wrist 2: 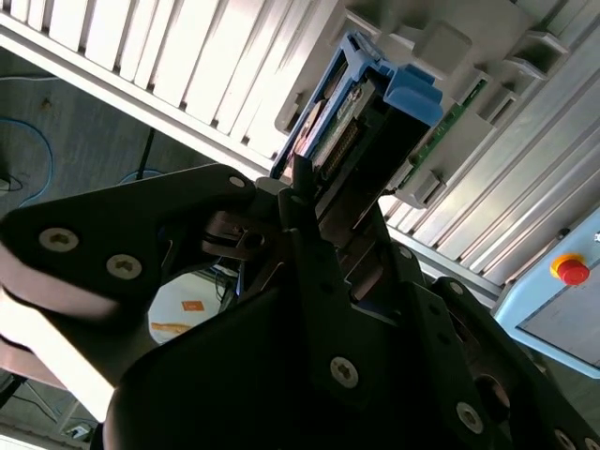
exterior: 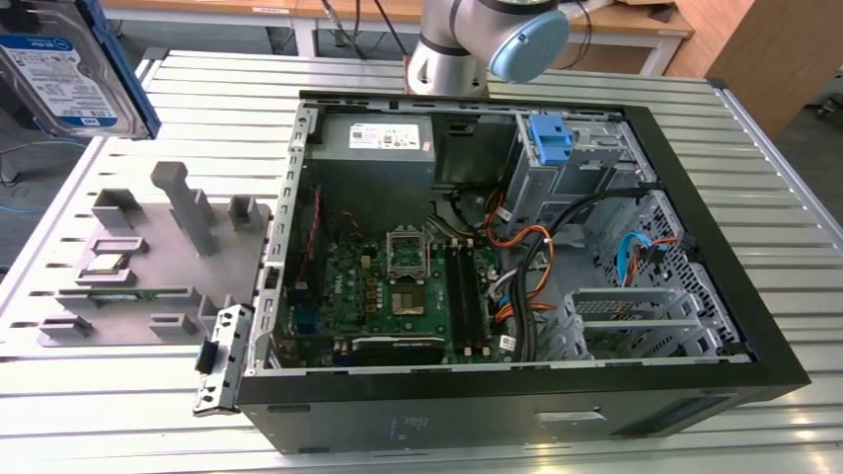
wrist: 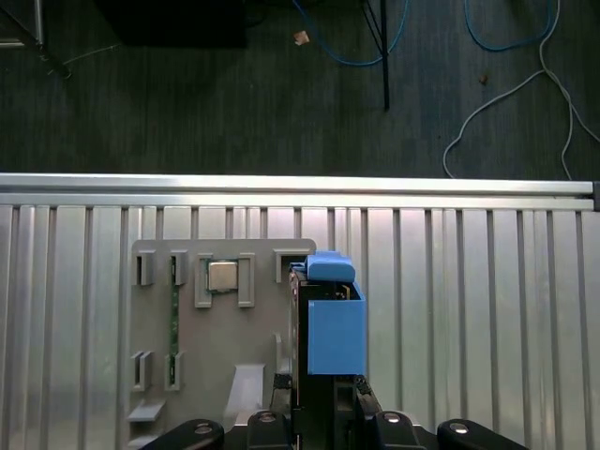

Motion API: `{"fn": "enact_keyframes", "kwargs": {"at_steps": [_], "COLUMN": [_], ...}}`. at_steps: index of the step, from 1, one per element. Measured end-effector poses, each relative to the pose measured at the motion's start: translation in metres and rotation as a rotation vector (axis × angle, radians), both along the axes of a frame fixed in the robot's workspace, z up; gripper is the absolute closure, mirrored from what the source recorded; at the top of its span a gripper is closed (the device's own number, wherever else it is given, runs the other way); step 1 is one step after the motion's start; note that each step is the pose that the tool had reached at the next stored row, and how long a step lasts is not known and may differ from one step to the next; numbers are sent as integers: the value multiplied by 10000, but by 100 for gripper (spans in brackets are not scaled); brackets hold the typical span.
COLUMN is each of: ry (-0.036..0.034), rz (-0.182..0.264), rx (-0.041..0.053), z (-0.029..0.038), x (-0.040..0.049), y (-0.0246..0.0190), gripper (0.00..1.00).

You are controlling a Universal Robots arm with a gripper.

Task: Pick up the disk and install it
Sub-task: 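Pick up the disk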

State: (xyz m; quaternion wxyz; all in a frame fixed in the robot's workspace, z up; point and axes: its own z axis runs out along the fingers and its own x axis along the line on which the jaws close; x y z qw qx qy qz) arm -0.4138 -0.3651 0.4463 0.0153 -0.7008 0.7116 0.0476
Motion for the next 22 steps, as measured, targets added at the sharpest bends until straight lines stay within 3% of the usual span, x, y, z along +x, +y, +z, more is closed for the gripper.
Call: {"fn": "enact_keyframes", "kwargs": {"at_steps": [22], "ry": [0], "rz": [0], "rx": [0], "z": [97], "x": [0], "y": [7], "gripper": [65]}}
